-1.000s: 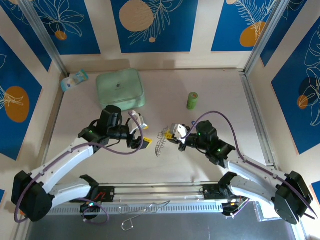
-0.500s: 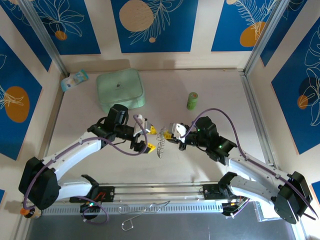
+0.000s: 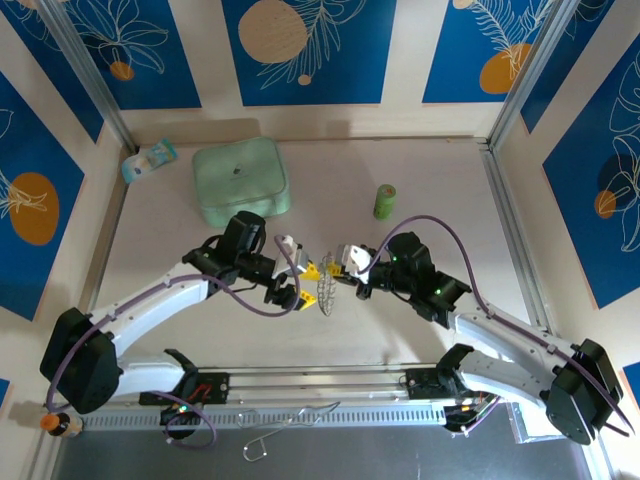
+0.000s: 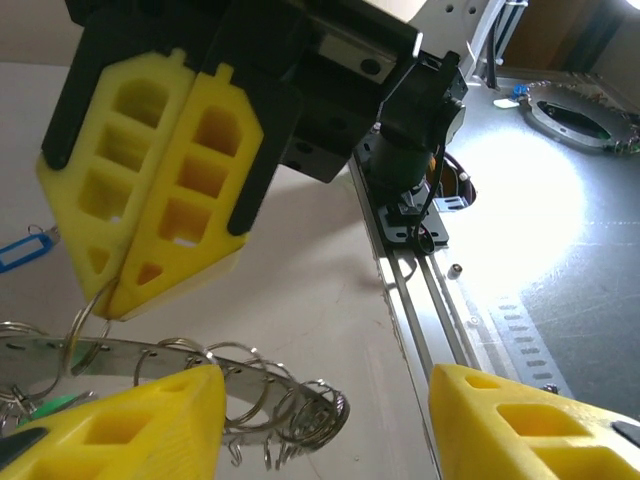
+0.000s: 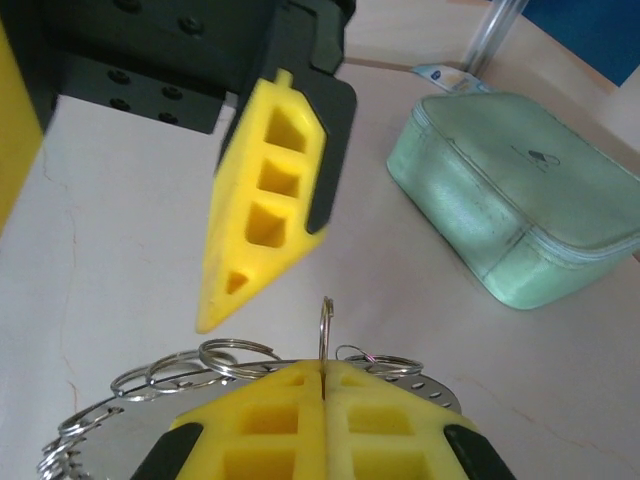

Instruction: Put the keys on the keyring

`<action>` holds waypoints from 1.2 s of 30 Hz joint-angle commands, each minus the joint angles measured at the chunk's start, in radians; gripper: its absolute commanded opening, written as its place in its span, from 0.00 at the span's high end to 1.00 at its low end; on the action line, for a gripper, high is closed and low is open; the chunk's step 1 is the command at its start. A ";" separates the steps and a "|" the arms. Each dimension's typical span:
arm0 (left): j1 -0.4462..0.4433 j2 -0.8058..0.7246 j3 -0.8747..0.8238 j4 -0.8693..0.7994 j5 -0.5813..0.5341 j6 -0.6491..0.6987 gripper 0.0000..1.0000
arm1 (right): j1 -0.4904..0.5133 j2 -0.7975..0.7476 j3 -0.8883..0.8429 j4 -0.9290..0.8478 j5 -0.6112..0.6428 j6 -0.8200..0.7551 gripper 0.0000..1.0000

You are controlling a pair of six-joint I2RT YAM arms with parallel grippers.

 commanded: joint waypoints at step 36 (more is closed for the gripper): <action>-0.016 -0.053 0.005 0.016 -0.233 0.122 0.76 | 0.048 0.074 0.214 -0.268 -0.151 -0.136 1.00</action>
